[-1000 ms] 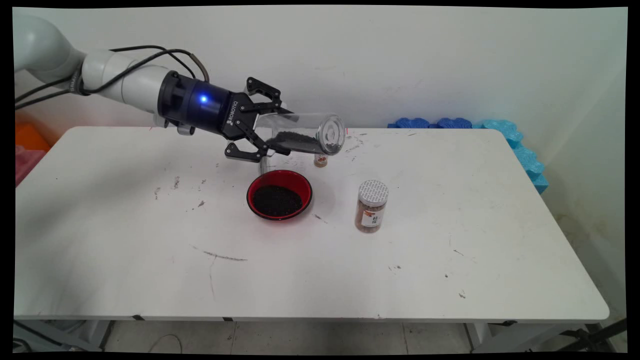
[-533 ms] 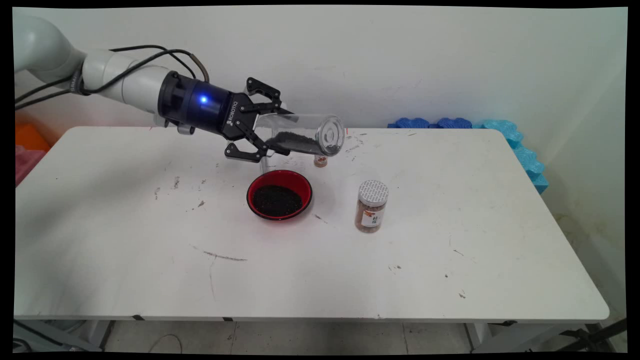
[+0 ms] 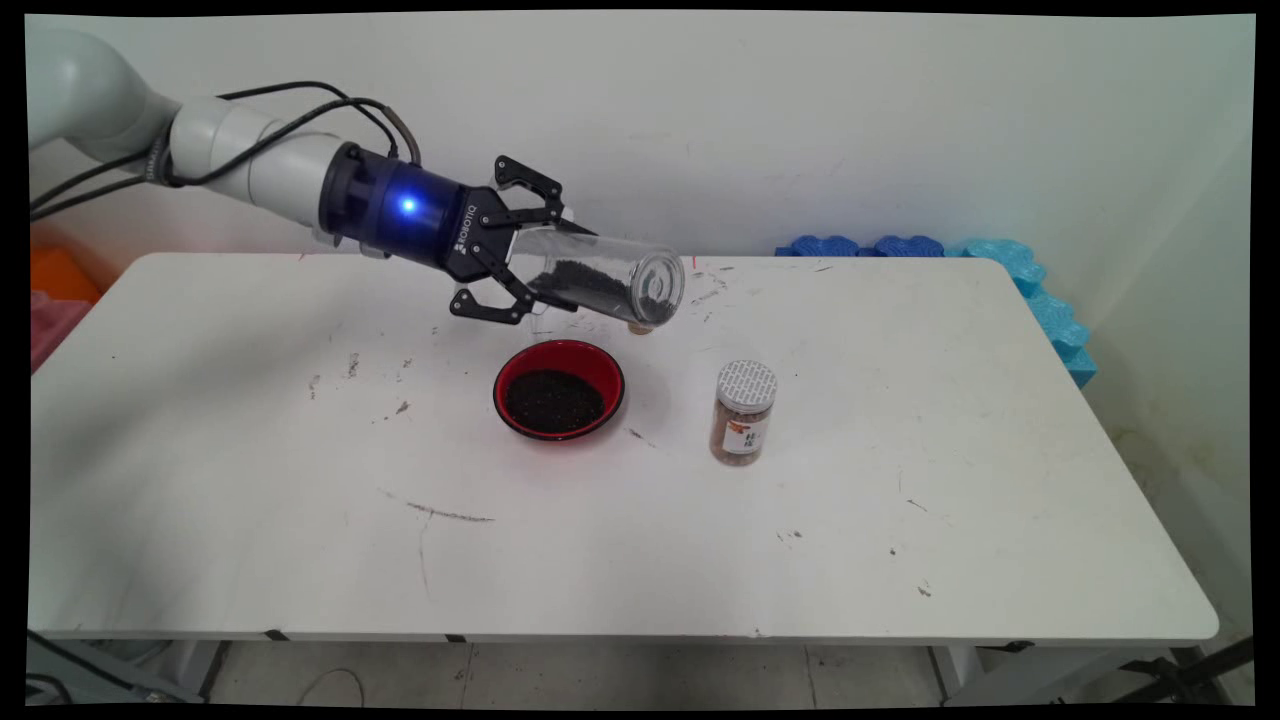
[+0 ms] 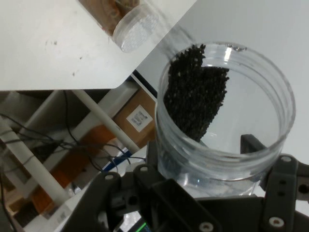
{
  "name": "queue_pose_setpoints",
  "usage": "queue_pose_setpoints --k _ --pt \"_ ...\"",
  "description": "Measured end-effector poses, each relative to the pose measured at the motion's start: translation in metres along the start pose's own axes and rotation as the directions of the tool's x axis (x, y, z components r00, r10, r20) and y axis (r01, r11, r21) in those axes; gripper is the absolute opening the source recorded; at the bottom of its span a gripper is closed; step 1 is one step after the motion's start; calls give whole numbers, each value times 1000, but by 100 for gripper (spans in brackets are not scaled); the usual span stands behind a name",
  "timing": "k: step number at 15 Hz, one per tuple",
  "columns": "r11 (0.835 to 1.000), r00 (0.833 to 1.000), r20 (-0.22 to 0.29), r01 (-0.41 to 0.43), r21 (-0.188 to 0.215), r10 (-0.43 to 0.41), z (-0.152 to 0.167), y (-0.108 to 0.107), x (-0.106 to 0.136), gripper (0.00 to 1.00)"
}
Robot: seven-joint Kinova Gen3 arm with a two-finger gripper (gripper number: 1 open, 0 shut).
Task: Pour the black seasoning powder in the red bowl
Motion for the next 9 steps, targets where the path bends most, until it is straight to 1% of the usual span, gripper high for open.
queue_pose_setpoints --k 4,9 --pt "996 996 -7 -85 14 86 1 1 2 0" --pt "985 985 -14 -172 29 172 2 3 5 0"
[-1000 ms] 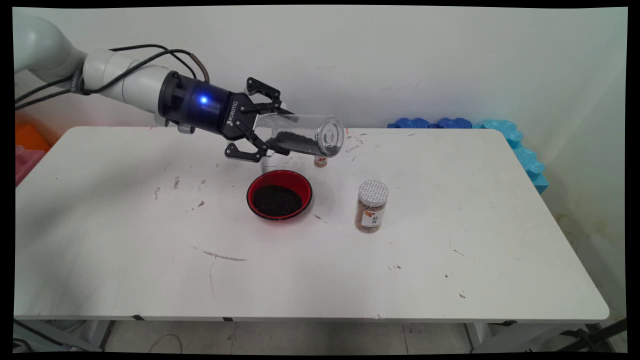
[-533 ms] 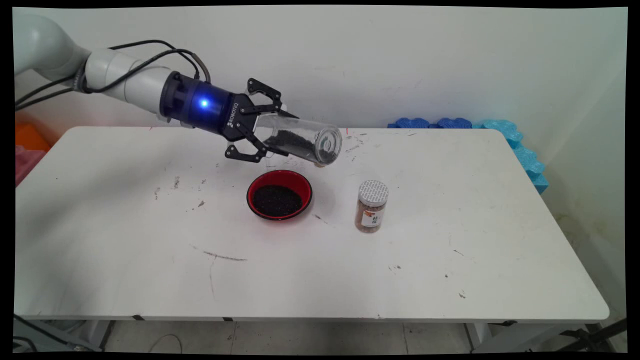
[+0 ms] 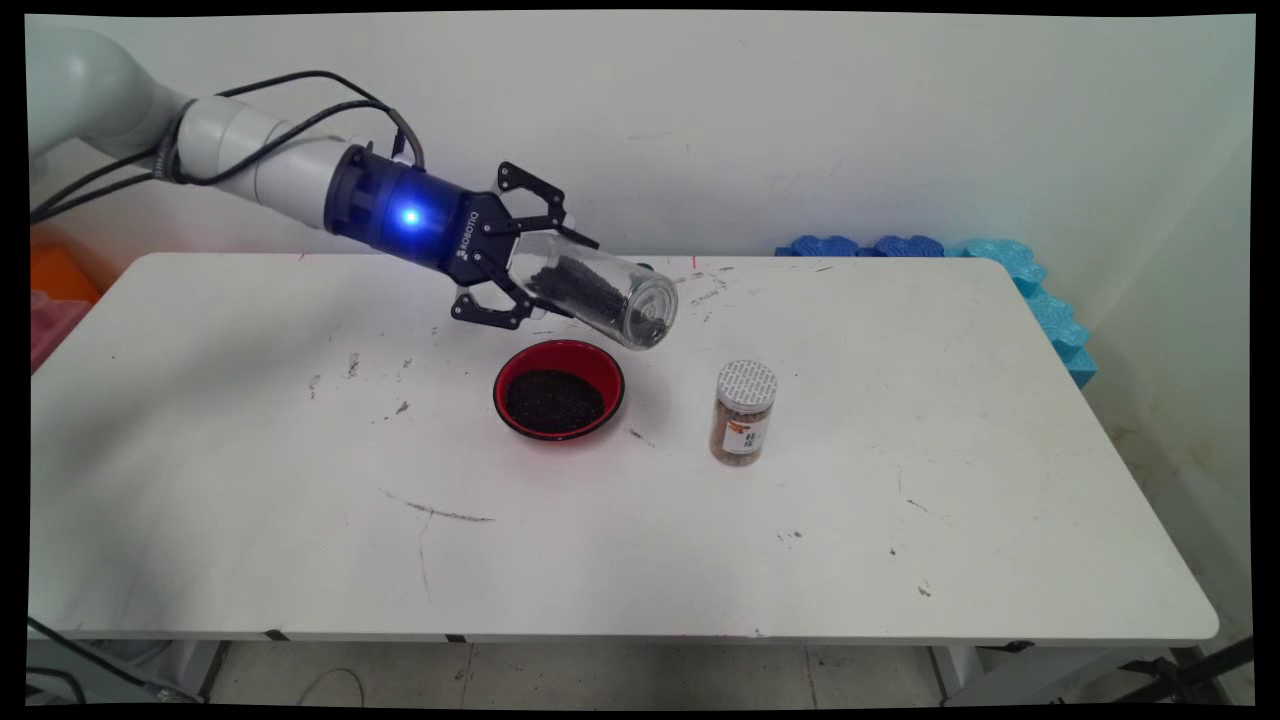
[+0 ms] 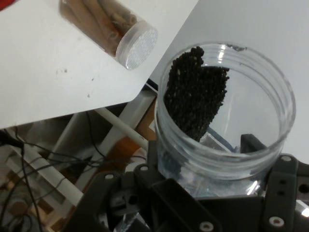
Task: Pour the black seasoning powder in the red bowl
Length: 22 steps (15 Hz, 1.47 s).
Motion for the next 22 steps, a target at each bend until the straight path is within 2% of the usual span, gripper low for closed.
queue_pose_setpoints --k 6,11,14,17,19,22 --pt "992 992 -6 -127 18 127 3 3 2 0" --pt "968 968 2 -251 31 251 5 6 2 0" --pt "940 940 13 -340 38 340 8 8 2 0" --pt "902 903 29 -430 42 429 10 11 1 0" --pt "872 873 41 -488 43 486 12 12 0 0" --pt "819 819 62 -573 44 570 14 14 -1 0"
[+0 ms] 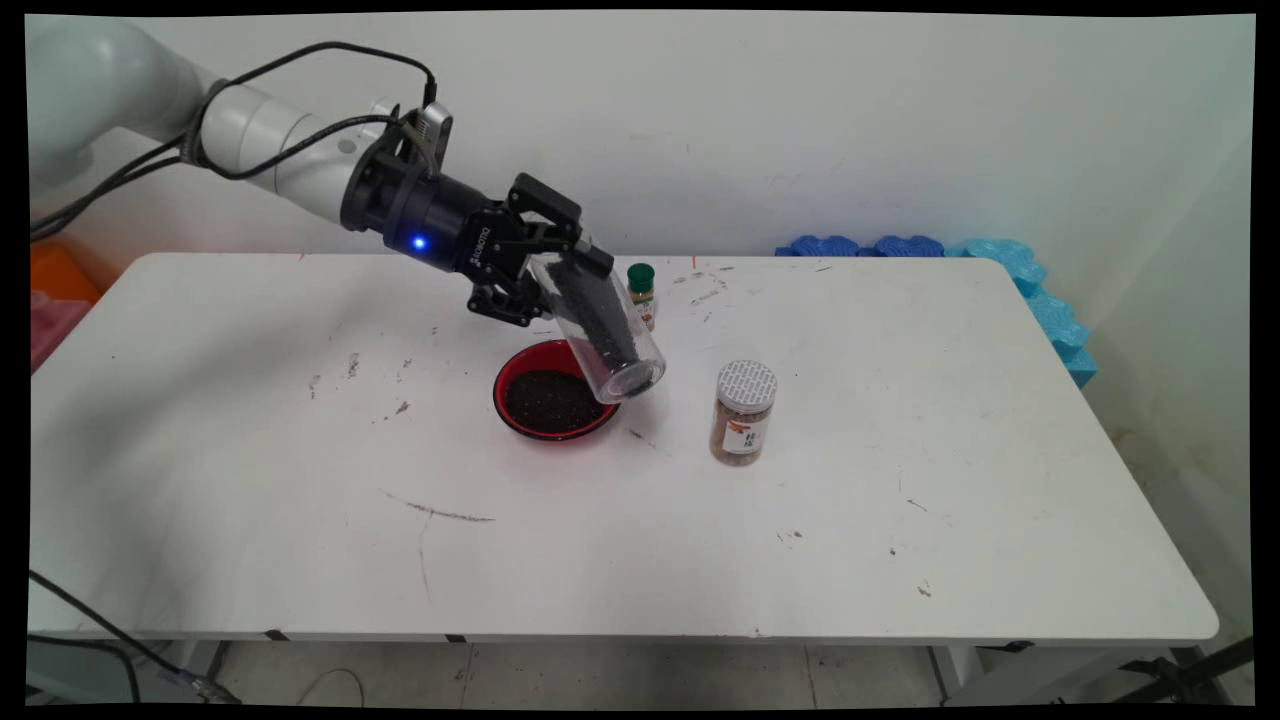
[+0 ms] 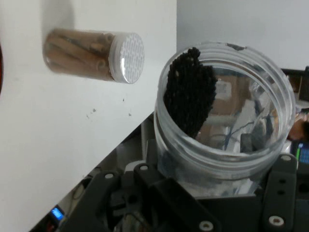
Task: Pour the black seasoning powder in the red bowl
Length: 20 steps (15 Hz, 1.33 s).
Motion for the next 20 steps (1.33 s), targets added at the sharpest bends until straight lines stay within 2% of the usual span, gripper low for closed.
queue_pose_setpoints --k 4,10,17,20 --pt "990 990 22 -138 4 138 2 2 0 0" --pt "947 946 52 -321 2 320 5 7 0 0" --pt "872 870 66 -490 5 488 7 12 1 0" --pt "830 829 55 -558 9 556 7 14 3 0"
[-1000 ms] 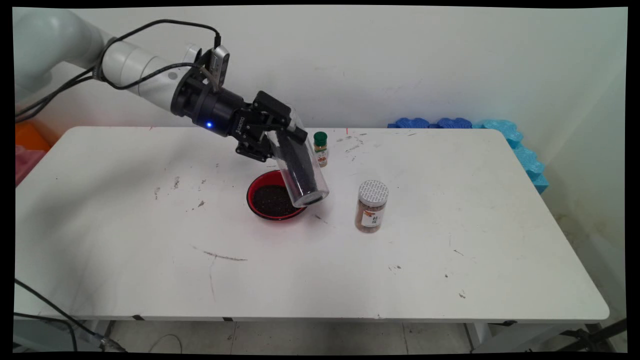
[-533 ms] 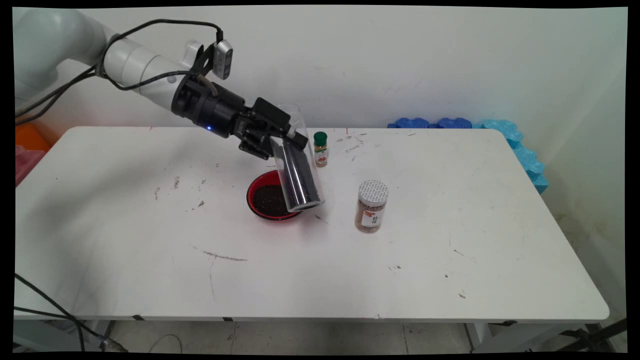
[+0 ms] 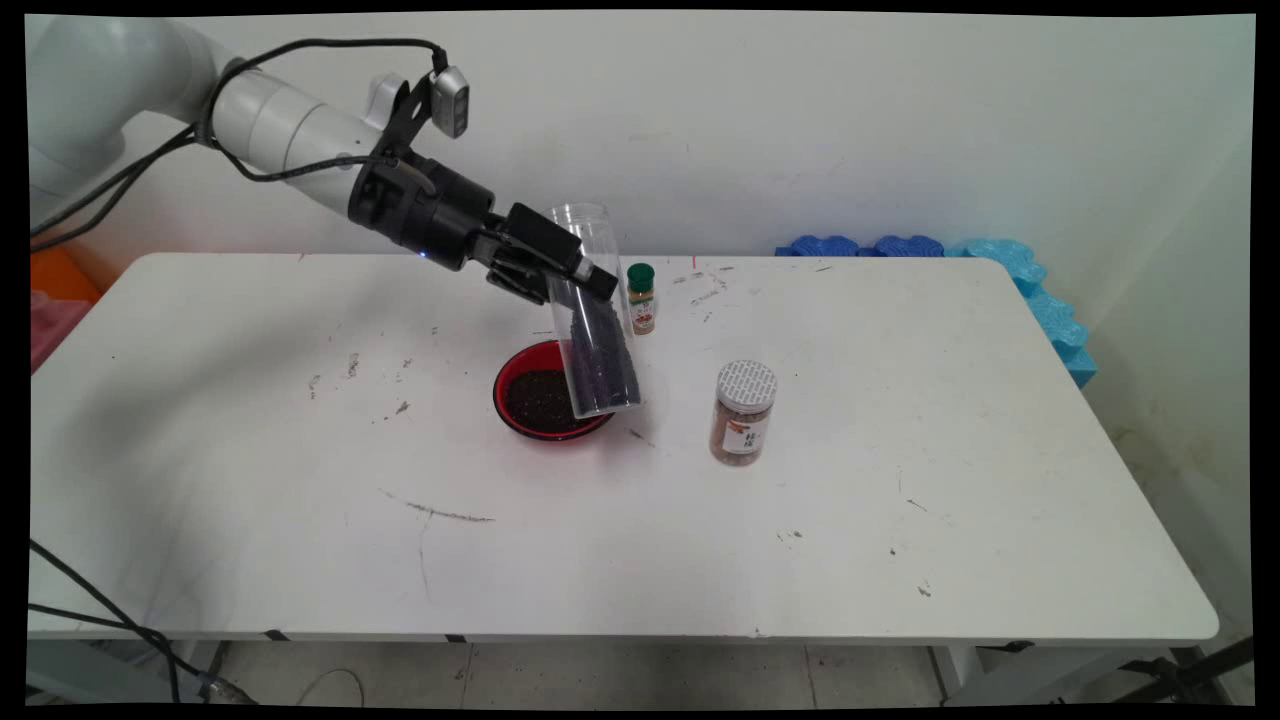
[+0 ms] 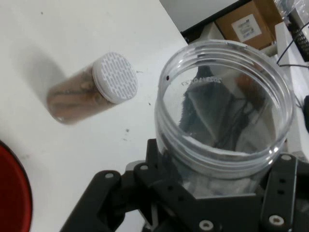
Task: Pour the black seasoning powder in the red bowl
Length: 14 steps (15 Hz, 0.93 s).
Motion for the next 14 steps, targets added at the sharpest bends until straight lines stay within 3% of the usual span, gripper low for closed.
queue_pose_setpoints --k 3,6,9,14 --pt "995 995 -2 -99 13 99 0 1 2 0" --pt "979 979 4 -203 30 203 -1 2 2 0" --pt "945 946 16 -323 53 323 -3 5 2 0" --pt "873 876 41 -483 72 481 -7 13 2 0"
